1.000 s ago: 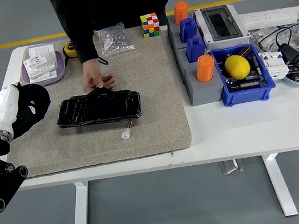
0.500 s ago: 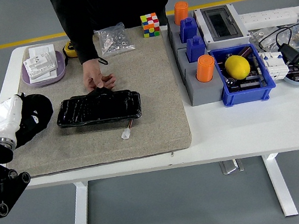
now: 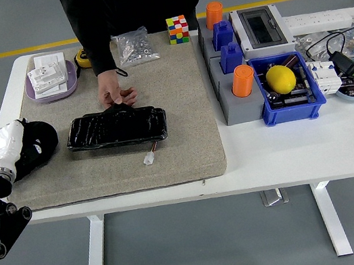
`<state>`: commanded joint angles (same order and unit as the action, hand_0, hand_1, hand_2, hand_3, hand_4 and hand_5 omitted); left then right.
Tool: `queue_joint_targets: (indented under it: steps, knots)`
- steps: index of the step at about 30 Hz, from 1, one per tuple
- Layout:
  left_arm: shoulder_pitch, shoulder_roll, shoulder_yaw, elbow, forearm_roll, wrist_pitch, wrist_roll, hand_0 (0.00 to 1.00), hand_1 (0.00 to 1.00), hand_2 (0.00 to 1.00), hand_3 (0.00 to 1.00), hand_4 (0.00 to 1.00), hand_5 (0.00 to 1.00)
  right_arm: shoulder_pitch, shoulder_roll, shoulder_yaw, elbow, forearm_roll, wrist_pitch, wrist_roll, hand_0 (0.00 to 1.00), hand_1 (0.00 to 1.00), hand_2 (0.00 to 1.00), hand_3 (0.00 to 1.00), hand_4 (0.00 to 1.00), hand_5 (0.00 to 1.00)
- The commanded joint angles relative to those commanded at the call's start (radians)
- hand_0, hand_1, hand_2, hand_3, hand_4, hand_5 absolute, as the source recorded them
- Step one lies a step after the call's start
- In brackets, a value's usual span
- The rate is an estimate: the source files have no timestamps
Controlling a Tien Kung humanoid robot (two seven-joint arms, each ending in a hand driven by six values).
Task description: Pick the rag up,wipe the panel,place it on the desk
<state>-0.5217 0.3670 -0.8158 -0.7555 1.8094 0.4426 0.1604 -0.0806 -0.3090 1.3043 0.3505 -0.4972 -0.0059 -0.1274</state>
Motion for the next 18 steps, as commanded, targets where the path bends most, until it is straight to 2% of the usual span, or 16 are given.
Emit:
queue_joint_targets:
  steps: [3,4,9,10,15,16,18]
  knots:
    - [0.001,0.003,-0.004,-0.001,-0.006,-0.015,-0.004,0.493,0.756,0.801,0.534,0.267,0.002,-0.001,0.0,0.0,-0.001,0.0,-0.001,0.0,0.716,0.556,0.676,0.633,0.998,0.659]
    - [0.002,0.003,-0.006,-0.001,-0.008,-0.019,-0.007,0.596,0.811,0.852,0.591,0.489,0.002,-0.001,-0.001,0.0,-0.001,0.0,-0.001,0.0,0.717,0.554,0.676,0.632,0.998,0.658]
    - [0.004,0.008,-0.013,-0.003,-0.021,-0.055,-0.022,0.596,0.811,0.852,0.591,0.489,0.002,-0.002,-0.001,0.001,-0.001,0.0,-0.003,0.0,0.717,0.554,0.676,0.632,0.998,0.658]
    - [0.005,0.008,-0.015,-0.003,-0.024,-0.059,-0.024,0.708,0.846,0.893,0.746,0.805,0.122,-0.003,-0.001,0.0,-0.001,0.0,-0.003,-0.001,0.717,0.553,0.676,0.631,0.998,0.657]
    - [0.009,0.01,-0.018,-0.007,-0.04,-0.068,-0.048,0.708,0.846,0.893,0.746,0.805,0.122,-0.002,-0.002,-0.002,-0.002,0.0,-0.005,0.0,0.717,0.553,0.676,0.631,0.998,0.657]
    - [0.009,0.01,-0.018,-0.008,-0.038,-0.07,-0.049,0.72,0.855,0.897,0.799,0.872,0.221,-0.002,-0.002,-0.003,-0.002,0.001,-0.005,0.0,0.718,0.554,0.676,0.629,0.998,0.653]
    - [0.011,0.011,-0.02,-0.012,-0.043,-0.076,-0.053,0.72,0.855,0.897,0.799,0.872,0.221,-0.002,-0.002,-0.003,-0.002,0.001,-0.006,0.0,0.718,0.554,0.676,0.629,0.998,0.653]
